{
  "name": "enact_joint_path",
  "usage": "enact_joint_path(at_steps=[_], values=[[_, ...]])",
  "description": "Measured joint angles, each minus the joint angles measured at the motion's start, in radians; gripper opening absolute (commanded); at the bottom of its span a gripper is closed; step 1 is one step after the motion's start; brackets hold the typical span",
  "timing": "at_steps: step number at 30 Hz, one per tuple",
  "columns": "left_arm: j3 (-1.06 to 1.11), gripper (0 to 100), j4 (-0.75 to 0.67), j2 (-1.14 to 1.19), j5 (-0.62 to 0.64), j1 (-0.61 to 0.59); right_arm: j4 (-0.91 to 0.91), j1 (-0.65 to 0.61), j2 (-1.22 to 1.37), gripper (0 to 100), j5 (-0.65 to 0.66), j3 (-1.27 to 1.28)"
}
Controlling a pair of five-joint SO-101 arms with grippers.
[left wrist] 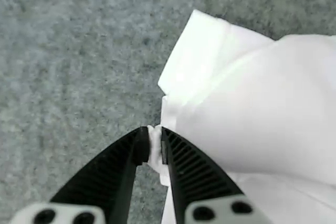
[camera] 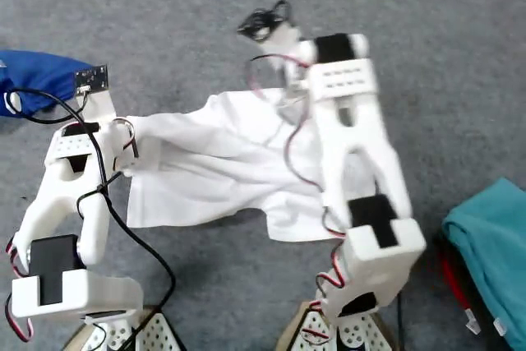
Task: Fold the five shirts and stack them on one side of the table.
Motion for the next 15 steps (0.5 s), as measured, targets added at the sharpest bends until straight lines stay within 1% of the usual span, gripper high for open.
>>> enact_joint_path(at_steps=[3, 8, 11, 15], values=[[0.0, 2, 0.0, 0.0, 0.0, 0.0, -0.005, -0.078, 0.092, 20.1, -0.101, -0.038], [0.0, 2, 0.0, 0.0, 0.0, 0.0, 0.025, -0.1, 0.282, 21.4, -0.232, -0.187], [0.0, 2, 0.0, 0.0, 0.0, 0.0, 0.089, -0.1, 0.387, 21.4, -0.267, -0.295], [0.0, 2, 0.0, 0.0, 0.0, 0.0, 0.157, -0.1, 0.491, 21.4, -0.282, -0.425]])
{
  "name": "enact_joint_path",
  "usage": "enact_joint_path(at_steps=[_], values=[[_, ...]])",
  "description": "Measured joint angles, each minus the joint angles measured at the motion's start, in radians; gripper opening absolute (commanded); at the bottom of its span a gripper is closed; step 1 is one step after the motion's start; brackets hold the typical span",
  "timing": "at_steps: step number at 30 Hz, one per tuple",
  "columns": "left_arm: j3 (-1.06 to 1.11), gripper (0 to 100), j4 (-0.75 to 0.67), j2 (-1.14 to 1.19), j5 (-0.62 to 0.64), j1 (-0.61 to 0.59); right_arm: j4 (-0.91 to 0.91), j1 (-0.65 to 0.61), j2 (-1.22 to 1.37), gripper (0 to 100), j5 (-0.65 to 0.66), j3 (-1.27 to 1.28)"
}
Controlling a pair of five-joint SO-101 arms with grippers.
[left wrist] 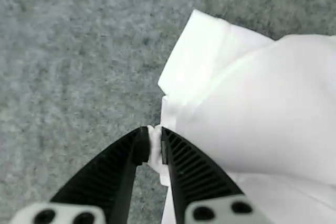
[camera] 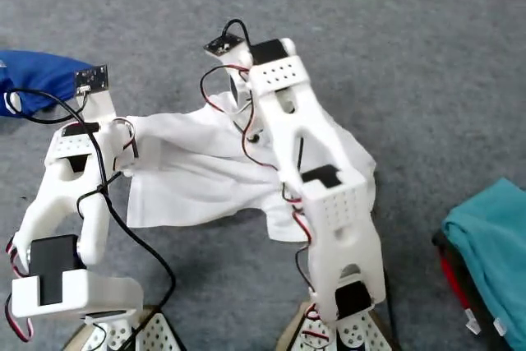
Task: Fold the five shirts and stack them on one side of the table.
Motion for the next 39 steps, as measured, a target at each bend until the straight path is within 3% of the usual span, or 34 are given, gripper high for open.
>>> enact_joint_path(at_steps=[6, 25, 34, 39], values=[[0.0, 2, 0.0, 0.0, 0.0, 0.0, 0.066, -0.005, 0.101, 21.4, -0.035, -0.109], [0.0, 2, 0.0, 0.0, 0.0, 0.0, 0.057, -0.006, 0.18, 21.2, -0.043, -0.121], [0.0, 2, 0.0, 0.0, 0.0, 0.0, 0.058, -0.006, 0.187, 4.8, -0.044, -0.226], [0.0, 2, 0.0, 0.0, 0.0, 0.0, 0.058, -0.006, 0.187, 3.9, -0.044, -0.227]])
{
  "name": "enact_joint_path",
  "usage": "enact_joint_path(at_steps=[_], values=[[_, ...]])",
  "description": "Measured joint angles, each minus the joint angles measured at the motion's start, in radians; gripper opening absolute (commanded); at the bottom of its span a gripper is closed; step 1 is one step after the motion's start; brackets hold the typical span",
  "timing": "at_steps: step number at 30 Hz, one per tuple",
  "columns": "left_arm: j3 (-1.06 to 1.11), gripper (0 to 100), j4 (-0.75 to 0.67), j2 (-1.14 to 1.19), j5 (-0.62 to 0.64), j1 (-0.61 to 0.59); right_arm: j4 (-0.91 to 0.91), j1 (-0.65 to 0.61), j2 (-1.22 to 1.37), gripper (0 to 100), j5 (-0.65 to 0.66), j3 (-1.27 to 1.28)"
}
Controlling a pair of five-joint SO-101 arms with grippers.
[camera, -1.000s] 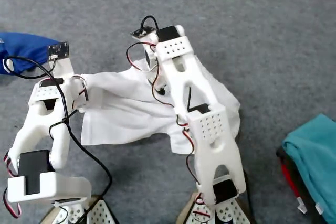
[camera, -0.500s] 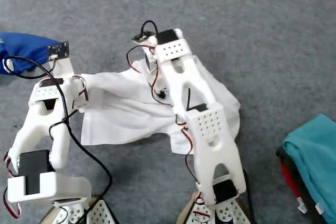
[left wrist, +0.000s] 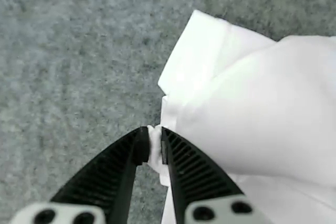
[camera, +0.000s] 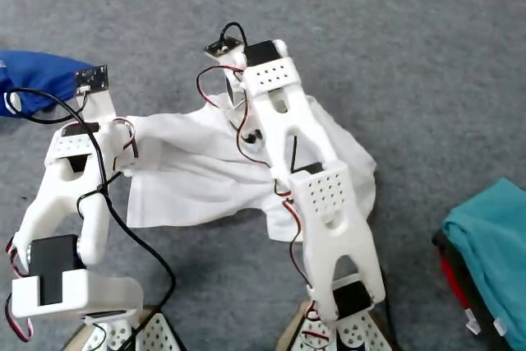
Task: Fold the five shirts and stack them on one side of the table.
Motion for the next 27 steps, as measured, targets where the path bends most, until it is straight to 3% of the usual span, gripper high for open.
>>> enact_joint_path(at_steps=[17, 21, 27], values=[[0.0, 2, 0.0, 0.0, 0.0, 0.0, 0.021, 0.002, 0.0, 4.2, 0.028, 0.032], [0.0, 2, 0.0, 0.0, 0.0, 0.0, 0.021, 0.002, 0.0, 9.7, 0.028, 0.037], [0.0, 2, 0.0, 0.0, 0.0, 0.0, 0.021, 0.002, 0.0, 9.7, 0.028, 0.037]])
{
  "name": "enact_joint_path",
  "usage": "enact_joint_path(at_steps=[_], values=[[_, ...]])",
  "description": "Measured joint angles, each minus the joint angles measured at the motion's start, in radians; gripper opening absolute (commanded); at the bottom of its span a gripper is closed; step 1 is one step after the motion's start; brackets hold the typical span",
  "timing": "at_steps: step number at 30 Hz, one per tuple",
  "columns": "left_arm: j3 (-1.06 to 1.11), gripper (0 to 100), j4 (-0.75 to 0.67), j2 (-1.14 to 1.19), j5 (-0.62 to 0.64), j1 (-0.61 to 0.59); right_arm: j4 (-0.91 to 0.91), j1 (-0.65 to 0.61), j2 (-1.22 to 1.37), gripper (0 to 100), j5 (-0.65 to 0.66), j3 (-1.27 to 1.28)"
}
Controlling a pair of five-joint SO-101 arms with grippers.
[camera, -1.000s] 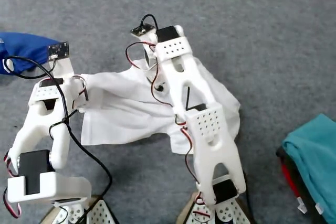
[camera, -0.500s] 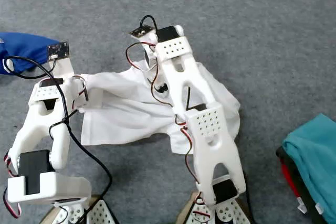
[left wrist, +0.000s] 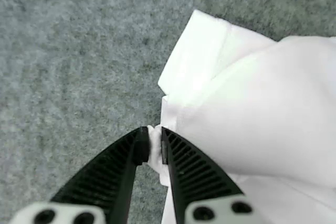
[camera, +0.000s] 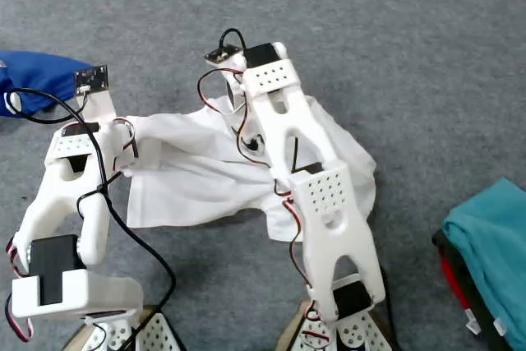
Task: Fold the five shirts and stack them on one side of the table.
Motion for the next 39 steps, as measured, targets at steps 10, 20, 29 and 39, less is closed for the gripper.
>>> enact_joint_path(at_steps=[10, 20, 29, 39], values=[[0.0, 2, 0.0, 0.0, 0.0, 0.0, 0.0, 0.0, 0.08, 9.8, 0.0, -0.015], [0.0, 2, 0.0, 0.0, 0.0, 0.0, -0.005, 0.005, 0.092, 1.2, 0.0, -0.037], [0.0, 2, 0.0, 0.0, 0.0, 0.0, 0.008, 0.066, 0.106, 0.4, 0.003, -0.121], [0.0, 2, 0.0, 0.0, 0.0, 0.0, 0.009, 0.17, -0.08, 0.4, -0.002, -0.178]])
